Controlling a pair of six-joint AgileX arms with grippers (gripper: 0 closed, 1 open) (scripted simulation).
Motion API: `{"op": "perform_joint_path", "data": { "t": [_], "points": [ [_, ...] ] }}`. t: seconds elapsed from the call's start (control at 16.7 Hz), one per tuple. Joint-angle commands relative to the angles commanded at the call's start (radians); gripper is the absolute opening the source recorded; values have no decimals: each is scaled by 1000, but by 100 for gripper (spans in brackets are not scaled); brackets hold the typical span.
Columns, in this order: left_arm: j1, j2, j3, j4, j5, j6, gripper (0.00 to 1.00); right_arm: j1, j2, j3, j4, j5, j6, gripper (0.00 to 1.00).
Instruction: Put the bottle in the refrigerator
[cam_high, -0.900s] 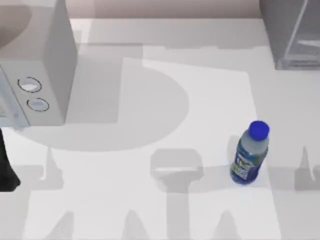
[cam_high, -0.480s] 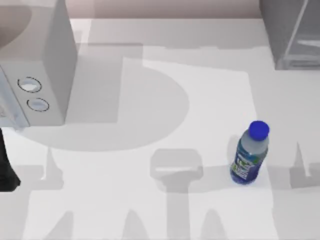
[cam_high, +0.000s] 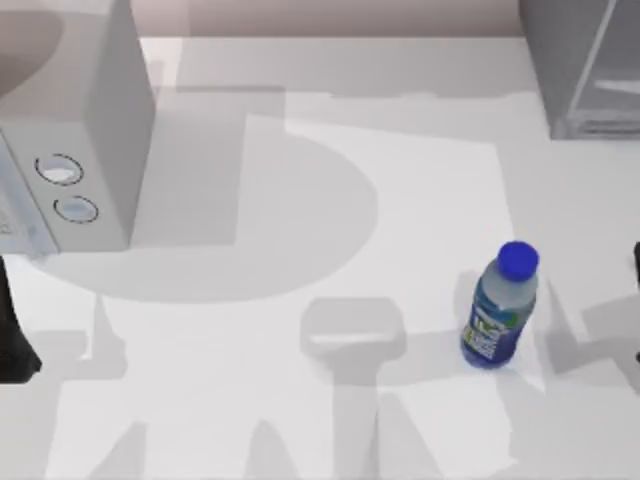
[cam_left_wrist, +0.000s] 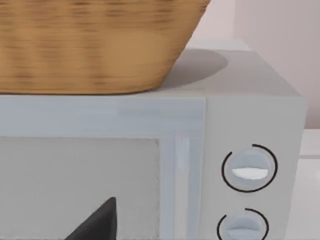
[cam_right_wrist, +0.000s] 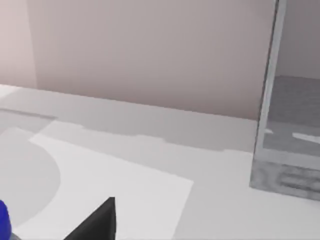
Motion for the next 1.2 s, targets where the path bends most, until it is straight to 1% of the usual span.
{"op": "perform_joint_path", "data": {
  "t": [0.48, 0.72, 0.96, 1.2],
  "points": [
    [0, 0, 0, 0, 0, 0, 100, 63, 693, -18, 603, -196, -54, 100],
    [0, 0, 0, 0, 0, 0, 100, 85, 983, -26, 855, -277, -80, 100],
    [0, 0, 0, 0, 0, 0, 100, 99, 1180, -31, 1027, -332, -97, 100],
    [0, 0, 0, 0, 0, 0, 100, 104, 1245, -32, 1083, -349, -103, 100]
  ]
}}
